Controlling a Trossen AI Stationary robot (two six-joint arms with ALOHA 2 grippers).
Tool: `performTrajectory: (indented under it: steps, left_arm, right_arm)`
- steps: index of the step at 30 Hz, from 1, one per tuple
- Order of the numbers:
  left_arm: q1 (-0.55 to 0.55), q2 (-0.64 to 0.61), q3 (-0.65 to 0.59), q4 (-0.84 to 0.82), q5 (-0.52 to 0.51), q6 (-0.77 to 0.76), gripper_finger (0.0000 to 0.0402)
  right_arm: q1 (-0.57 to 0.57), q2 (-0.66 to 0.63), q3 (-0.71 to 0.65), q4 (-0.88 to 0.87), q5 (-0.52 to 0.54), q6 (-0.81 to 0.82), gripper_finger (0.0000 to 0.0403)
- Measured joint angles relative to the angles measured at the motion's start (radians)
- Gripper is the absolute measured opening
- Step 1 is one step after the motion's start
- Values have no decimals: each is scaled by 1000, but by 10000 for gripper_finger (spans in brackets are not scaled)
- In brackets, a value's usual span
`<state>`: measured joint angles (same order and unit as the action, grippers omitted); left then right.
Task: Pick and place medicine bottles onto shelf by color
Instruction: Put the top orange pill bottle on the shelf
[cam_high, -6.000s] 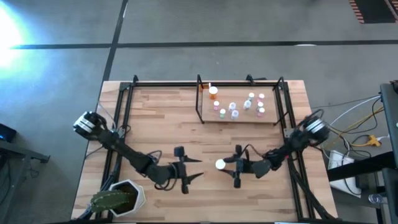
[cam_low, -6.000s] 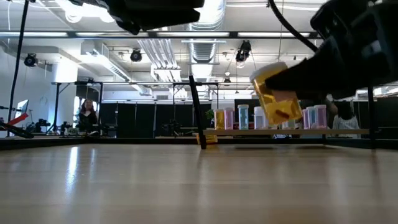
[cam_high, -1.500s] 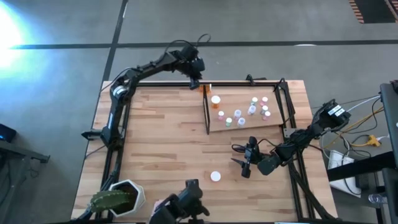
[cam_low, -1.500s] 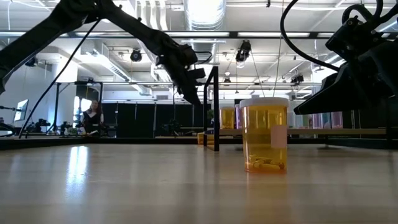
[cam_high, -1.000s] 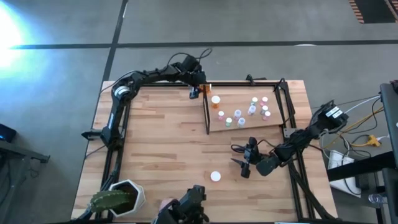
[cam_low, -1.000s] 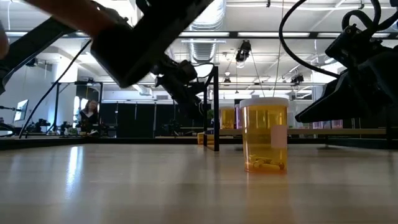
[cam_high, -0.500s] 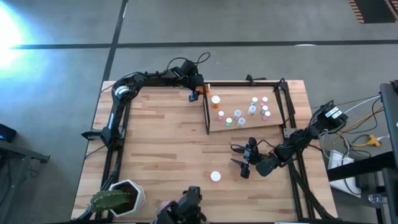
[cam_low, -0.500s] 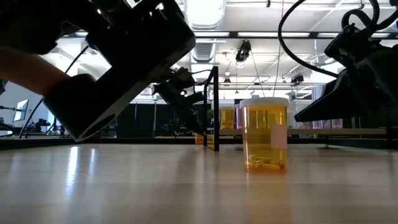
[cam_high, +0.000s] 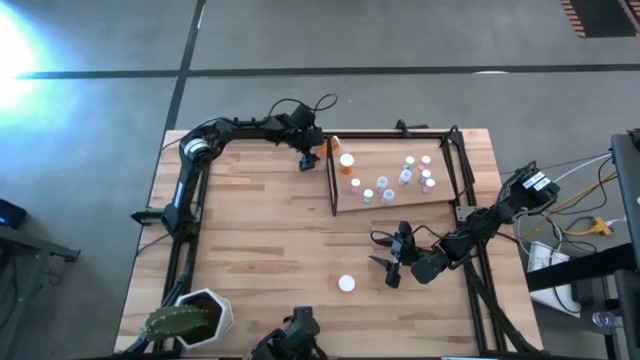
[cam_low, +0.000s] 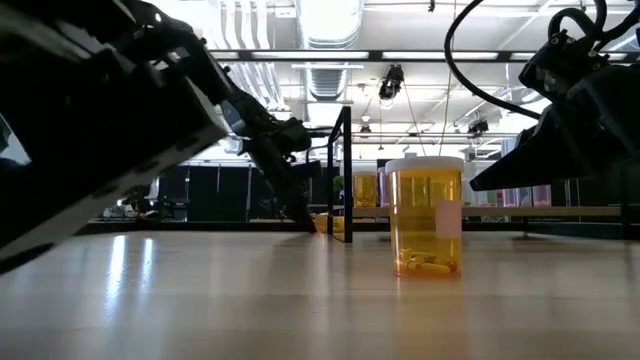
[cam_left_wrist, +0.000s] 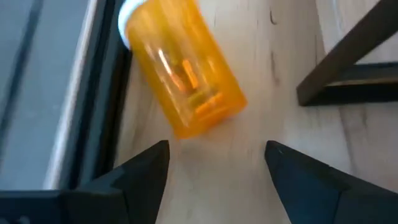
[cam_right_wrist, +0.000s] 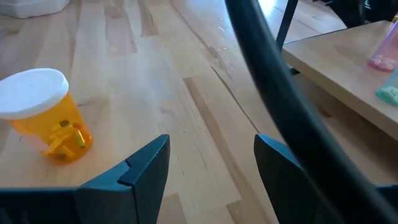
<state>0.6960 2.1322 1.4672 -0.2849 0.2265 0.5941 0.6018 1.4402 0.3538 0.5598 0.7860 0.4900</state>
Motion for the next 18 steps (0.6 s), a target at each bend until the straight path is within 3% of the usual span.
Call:
performTrajectory:
  steps: [4,18]
  left_arm:
    - [0,-9,-1,-10,4,-119,253]
    - [-11,-20,3,88,53,-279,253]
  right_arm:
    - [0,0,0,0,0,10,224]
    - [0,0,0,-1,-1,8,224]
